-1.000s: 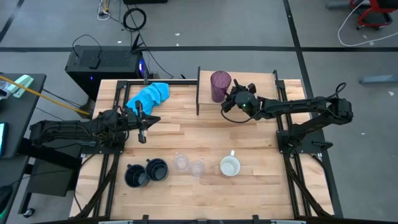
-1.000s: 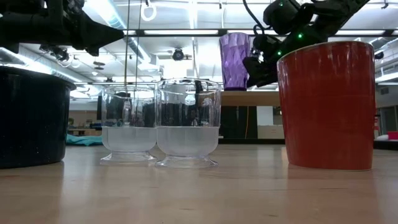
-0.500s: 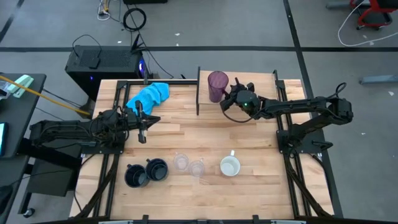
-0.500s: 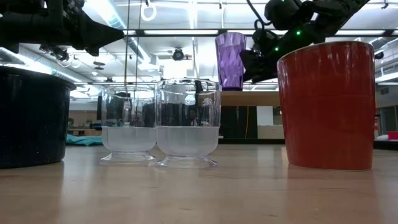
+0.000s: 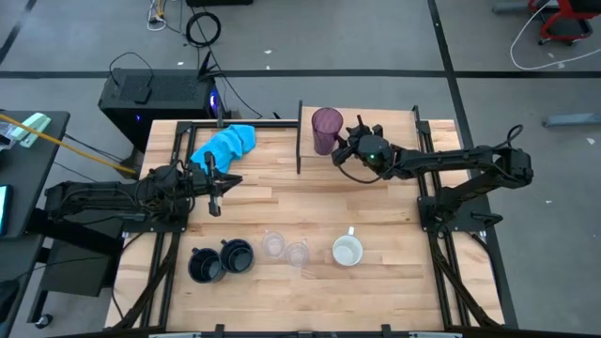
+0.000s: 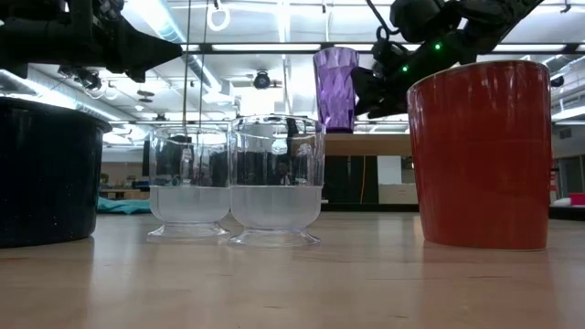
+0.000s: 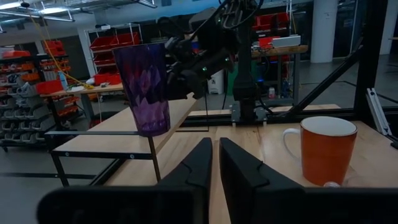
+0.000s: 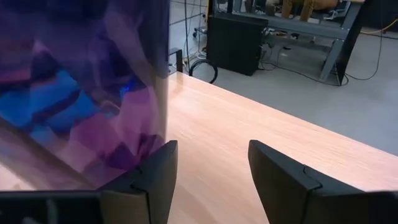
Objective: Stack small to large cups/mugs on shelf
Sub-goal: Put the purple cup on the shelf
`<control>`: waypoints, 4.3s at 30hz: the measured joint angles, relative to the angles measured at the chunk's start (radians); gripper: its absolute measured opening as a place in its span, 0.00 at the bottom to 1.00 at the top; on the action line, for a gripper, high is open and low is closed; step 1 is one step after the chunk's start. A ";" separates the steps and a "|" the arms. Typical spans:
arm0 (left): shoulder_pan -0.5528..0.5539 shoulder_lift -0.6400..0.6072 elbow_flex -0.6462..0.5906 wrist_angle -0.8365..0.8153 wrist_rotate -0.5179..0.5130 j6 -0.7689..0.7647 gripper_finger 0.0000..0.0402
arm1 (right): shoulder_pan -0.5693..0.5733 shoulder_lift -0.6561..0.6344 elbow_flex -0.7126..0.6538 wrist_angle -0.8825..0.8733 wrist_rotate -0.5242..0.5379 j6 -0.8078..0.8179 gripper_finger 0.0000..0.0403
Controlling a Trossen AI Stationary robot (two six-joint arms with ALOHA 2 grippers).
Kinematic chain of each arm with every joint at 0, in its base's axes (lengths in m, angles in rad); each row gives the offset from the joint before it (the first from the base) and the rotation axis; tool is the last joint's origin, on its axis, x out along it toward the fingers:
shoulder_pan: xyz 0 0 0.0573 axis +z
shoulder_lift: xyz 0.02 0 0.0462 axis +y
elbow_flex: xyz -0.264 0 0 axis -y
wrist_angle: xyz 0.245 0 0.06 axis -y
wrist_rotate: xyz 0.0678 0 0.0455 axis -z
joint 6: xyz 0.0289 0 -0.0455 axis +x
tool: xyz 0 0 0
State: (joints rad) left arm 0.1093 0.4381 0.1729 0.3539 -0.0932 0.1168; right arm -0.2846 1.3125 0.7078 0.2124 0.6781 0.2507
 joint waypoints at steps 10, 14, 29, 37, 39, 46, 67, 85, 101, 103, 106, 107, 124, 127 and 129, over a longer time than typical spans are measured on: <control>0.000 0.000 0.000 0.000 0.000 0.000 0.07 | -0.016 0.000 0.000 0.000 -0.013 -0.017 0.50; 0.000 0.000 0.000 0.000 0.000 0.000 0.08 | -0.016 0.000 0.000 -0.001 -0.017 -0.018 0.50; 0.000 0.000 0.000 0.000 0.000 0.000 0.07 | -0.016 0.000 0.000 -0.004 -0.019 -0.018 0.50; 0.000 0.000 0.000 0.000 0.000 0.000 0.10 | -0.016 0.000 0.000 -0.020 -0.019 -0.018 0.50; 0.000 0.000 0.000 0.000 0.000 0.000 0.10 | -0.016 0.000 0.000 -0.025 -0.019 -0.018 0.50; 0.000 0.000 0.000 0.000 0.000 0.000 0.08 | -0.016 0.000 0.000 -0.025 -0.020 -0.018 0.50; 0.000 0.000 0.000 0.000 0.000 0.000 0.09 | -0.051 0.000 0.000 -0.023 -0.046 0.016 0.50; 0.000 0.000 0.000 0.000 0.000 0.000 0.10 | -0.076 0.053 0.001 0.096 -0.057 0.015 0.50; 0.000 0.000 0.000 0.000 0.000 0.000 0.09 | -0.081 0.162 0.130 0.077 -0.058 -0.052 0.50; 0.000 0.000 0.000 0.000 0.000 0.000 0.10 | -0.080 0.162 0.134 0.074 -0.059 -0.059 0.50; 0.000 0.000 0.000 0.000 0.000 0.000 0.10 | -0.079 0.163 0.134 0.072 -0.068 -0.062 0.50; 0.000 0.000 0.000 0.000 0.000 0.000 0.10 | -0.079 0.162 0.134 0.072 -0.077 -0.063 0.50; 0.000 0.000 0.000 0.000 0.000 0.000 0.09 | -0.075 0.163 0.134 0.072 -0.141 -0.062 0.50; 0.000 0.000 0.000 0.000 0.000 0.000 0.09 | -0.072 0.163 0.134 0.072 -0.154 -0.067 0.50; 0.000 0.000 0.000 0.000 0.000 0.000 0.10 | -0.072 0.163 0.134 0.072 -0.174 -0.067 0.50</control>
State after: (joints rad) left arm 0.1091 0.4382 0.1726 0.3538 -0.0929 0.1165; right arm -0.3565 1.4750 0.8413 0.2844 0.5040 0.1837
